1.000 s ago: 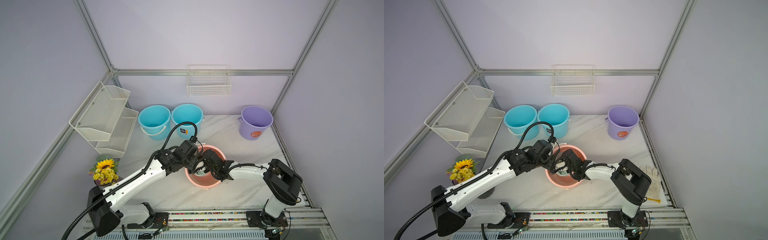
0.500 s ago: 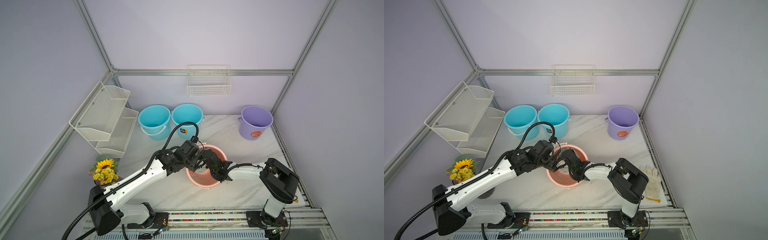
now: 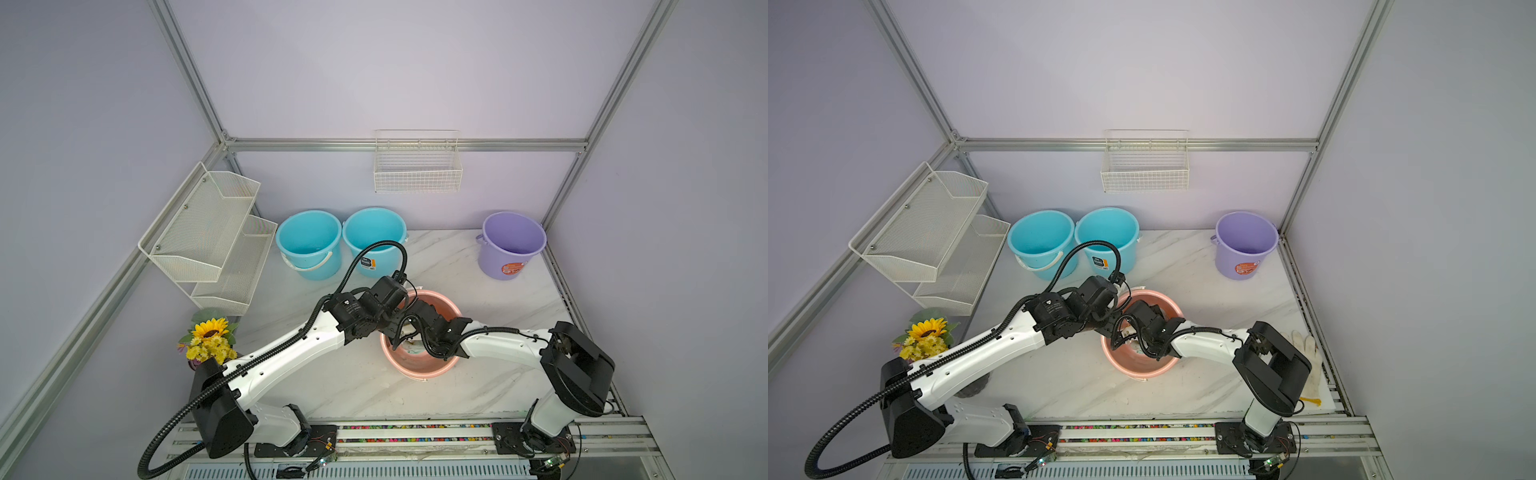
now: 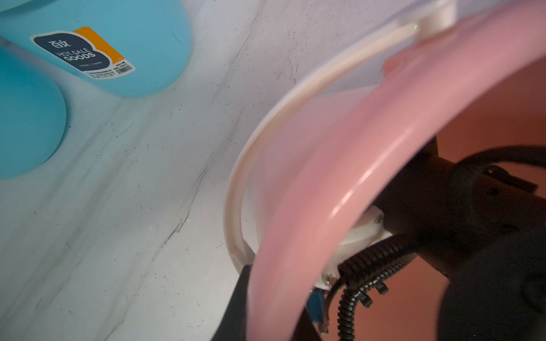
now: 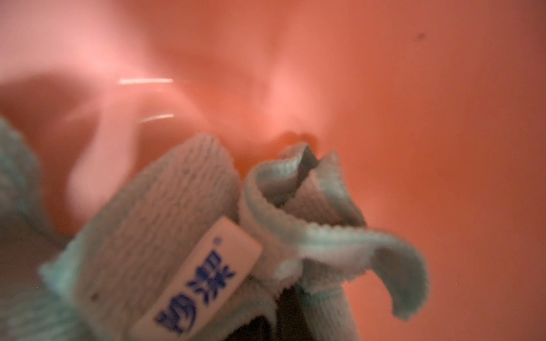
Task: Wipe the inside of the bucket with a cloth
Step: Wipe the dirt from the inside of the bucket.
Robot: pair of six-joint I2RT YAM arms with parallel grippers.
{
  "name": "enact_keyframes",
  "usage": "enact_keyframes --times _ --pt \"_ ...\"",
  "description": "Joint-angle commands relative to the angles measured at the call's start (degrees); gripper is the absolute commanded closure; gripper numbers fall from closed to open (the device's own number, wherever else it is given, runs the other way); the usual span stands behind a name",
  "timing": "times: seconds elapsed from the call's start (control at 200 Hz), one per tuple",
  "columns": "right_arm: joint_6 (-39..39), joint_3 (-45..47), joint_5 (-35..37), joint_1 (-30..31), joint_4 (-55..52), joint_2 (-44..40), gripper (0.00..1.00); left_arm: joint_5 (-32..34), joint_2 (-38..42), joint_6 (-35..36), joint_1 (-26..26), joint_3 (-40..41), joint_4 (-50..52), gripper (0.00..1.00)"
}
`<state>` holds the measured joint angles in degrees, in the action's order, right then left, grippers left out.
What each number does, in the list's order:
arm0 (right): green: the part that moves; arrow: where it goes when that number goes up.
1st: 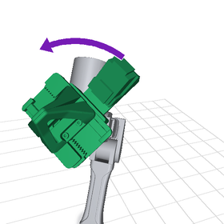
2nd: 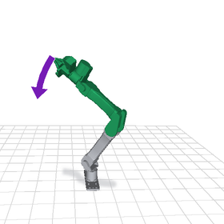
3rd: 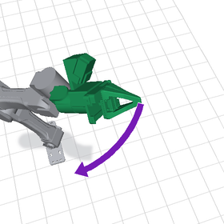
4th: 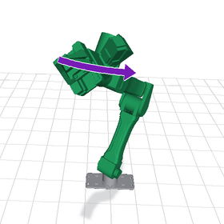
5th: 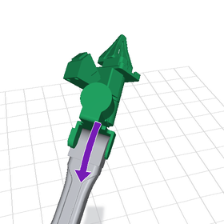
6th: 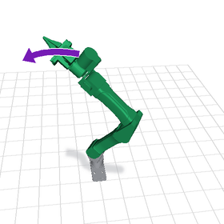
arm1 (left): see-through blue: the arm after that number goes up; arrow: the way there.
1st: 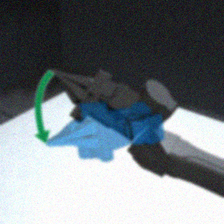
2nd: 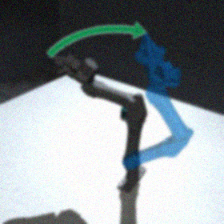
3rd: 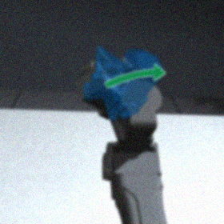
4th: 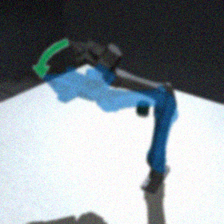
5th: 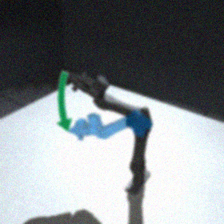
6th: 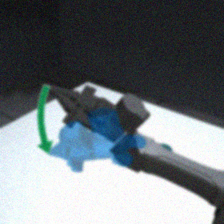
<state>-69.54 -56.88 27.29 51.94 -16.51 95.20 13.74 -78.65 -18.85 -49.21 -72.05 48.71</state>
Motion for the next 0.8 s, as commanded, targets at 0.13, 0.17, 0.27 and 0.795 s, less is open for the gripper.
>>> enact_keyframes --times 0.13,0.17,0.27,0.795 --pt "10.1 -8.2 -26.9 0.9 -25.8 1.5 1.0 -4.2 -0.8 0.0 -1.3 -3.4 -5.6 1.0" --pt "10.1 -7.9 -29.3 0.9 -24.1 1.1 1.0 -4.1 -0.9 0.0 -1.4 -3.4 -5.7 1.0" --pt "10.7 -5.7 -31.4 0.8 -17.2 0.5 1.0 -4.2 -0.5 0.0 -1.3 -2.8 -7.4 1.0" --pt "-4.3 3.0 -2.4 3.8 34.4 7.1 1.0 -7.9 -0.9 -1.8 -1.3 -1.8 -10.7 1.0"
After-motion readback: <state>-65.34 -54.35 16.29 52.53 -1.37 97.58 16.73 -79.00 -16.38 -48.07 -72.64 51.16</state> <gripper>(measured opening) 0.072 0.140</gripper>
